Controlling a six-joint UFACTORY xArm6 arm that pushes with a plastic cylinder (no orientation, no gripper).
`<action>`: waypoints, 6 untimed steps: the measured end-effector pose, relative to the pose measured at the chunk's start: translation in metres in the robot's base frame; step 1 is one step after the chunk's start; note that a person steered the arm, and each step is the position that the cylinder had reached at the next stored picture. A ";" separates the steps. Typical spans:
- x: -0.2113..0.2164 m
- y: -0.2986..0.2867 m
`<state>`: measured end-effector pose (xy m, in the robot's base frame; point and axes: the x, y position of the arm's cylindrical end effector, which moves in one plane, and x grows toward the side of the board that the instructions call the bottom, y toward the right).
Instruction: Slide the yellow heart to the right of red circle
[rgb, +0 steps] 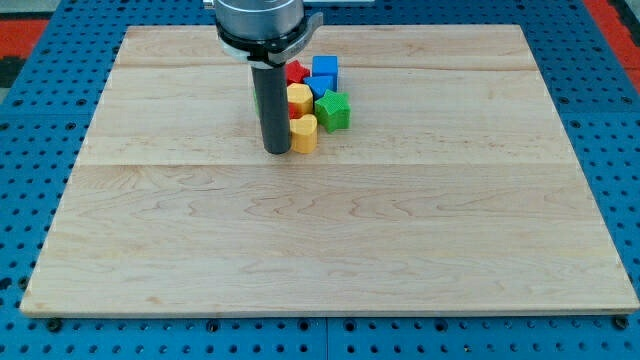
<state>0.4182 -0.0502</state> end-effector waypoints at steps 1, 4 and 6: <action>0.003 0.012; -0.006 0.056; -0.014 0.149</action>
